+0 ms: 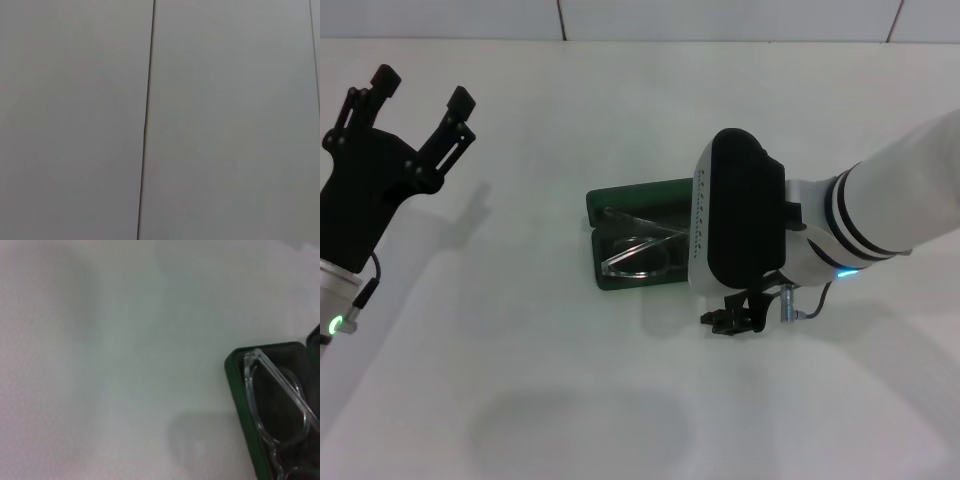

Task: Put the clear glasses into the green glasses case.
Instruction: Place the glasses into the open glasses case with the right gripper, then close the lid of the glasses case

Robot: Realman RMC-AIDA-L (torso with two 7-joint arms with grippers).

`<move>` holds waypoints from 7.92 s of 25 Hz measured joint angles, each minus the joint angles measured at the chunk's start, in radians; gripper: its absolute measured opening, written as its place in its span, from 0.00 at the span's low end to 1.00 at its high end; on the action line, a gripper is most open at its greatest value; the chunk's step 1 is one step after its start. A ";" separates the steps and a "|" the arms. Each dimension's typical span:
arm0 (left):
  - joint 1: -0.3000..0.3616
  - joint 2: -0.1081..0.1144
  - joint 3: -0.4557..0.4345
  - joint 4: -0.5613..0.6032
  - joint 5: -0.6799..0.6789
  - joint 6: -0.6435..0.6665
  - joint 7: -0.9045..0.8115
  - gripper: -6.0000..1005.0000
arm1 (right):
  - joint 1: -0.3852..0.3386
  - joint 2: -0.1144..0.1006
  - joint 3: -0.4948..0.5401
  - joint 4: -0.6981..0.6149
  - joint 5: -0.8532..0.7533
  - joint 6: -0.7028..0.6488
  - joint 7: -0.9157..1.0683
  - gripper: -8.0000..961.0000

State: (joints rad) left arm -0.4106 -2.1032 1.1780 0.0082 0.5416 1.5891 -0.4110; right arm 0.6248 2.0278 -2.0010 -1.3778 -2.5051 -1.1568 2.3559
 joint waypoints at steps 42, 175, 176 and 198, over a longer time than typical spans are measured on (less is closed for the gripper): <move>0.001 0.001 0.000 -0.001 0.000 0.002 0.004 0.87 | 0.002 0.000 -0.031 0.007 -0.014 0.136 -0.027 0.56; -0.008 -0.002 0.012 0.007 0.003 0.005 -0.006 0.87 | 0.066 0.000 0.305 0.277 0.377 0.051 -0.367 0.56; -0.008 -0.001 0.012 0.006 0.003 0.005 -0.010 0.87 | 0.064 -0.001 0.305 0.274 0.377 0.051 -0.367 0.56; -0.026 -0.001 0.012 0.002 0.003 -0.001 -0.026 0.87 | 0.109 0.000 0.390 0.487 0.691 -0.087 -0.661 0.56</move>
State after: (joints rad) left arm -0.4369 -2.1046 1.1904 0.0105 0.5446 1.5882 -0.4370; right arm 0.7336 2.0275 -1.6106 -0.8907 -1.8142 -1.2442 1.6949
